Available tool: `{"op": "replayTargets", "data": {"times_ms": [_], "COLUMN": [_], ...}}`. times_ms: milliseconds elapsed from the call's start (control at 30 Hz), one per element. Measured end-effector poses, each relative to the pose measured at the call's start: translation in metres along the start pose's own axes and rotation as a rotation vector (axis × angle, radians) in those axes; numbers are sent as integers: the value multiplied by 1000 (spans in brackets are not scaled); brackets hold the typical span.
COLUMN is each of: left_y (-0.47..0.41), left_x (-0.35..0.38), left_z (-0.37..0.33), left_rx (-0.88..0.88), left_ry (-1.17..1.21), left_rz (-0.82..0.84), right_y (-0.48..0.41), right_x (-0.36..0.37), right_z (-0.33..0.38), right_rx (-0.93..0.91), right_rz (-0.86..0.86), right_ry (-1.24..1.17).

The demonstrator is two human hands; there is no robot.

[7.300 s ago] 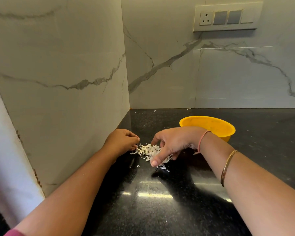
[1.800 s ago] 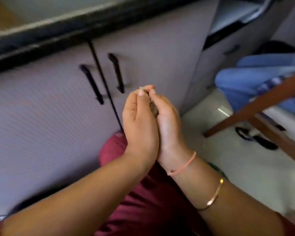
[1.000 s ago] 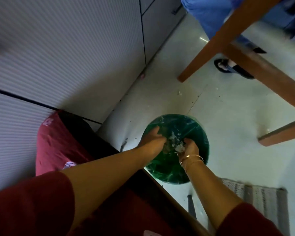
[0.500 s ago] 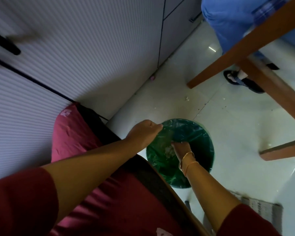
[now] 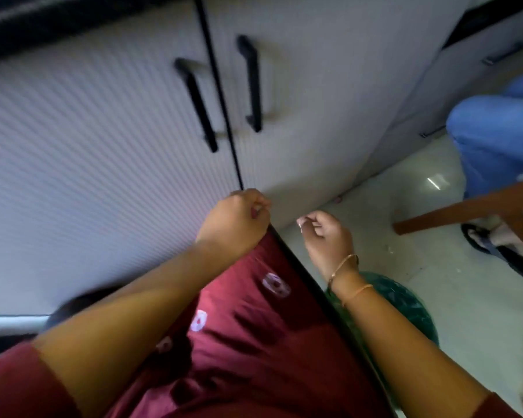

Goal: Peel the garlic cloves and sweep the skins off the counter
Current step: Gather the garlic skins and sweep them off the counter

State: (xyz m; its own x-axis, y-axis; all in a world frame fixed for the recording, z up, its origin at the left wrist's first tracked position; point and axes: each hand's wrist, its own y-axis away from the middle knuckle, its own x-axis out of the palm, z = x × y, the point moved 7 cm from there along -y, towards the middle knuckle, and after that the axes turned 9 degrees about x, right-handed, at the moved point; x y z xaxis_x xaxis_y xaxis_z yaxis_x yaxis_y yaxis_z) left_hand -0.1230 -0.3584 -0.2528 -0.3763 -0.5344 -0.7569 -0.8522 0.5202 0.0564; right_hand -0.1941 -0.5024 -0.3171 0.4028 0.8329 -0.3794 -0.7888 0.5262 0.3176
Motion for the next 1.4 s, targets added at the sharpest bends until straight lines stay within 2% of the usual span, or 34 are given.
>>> {"op": "replayTargets", "data": {"times_ms": [167,367,500,600,733,833,933,1000,1067,1133,1233,1400], "left_y": [47,107,137,160,177,163,136,118,105,94,79,51], "left_x": [-101,-203,-245,-272,-314,-352,-390,-409,-422,-431,-436,-439], "left_z": [26,4,-20,-32,-35,-10,41,72,98,118,122,108], "left_rx": [-19,57,257,385,379,195,-86,-204,-312,-398,-380,-201], "left_ry": [-44,-127,-234,-281,-362,-343,-367,-365,-385,-379,-292,-63], "left_rz": [-276,-681,-854,-982,-1123,-1076,-880,-746,-660,-593,-565,-622], "right_y": [26,99,142,159,169,163,157,155,150,137,117,82], "right_x": [51,86,91,92,108,129,150,159,170,188,212,252], "right_z": [85,219,283,319,359,387,413,429,447,458,461,449], "right_rx": [-161,-598,-893,-1038,-1166,-1185,-1208,-1232,-1247,-1183,-1055,-820], "right_rz": [184,342,339,289,231,212,194,176,171,242,374,424], "right_ry": [-246,-314,-313,-327,-297,-227,-73,24,172,402,642,1023]}}
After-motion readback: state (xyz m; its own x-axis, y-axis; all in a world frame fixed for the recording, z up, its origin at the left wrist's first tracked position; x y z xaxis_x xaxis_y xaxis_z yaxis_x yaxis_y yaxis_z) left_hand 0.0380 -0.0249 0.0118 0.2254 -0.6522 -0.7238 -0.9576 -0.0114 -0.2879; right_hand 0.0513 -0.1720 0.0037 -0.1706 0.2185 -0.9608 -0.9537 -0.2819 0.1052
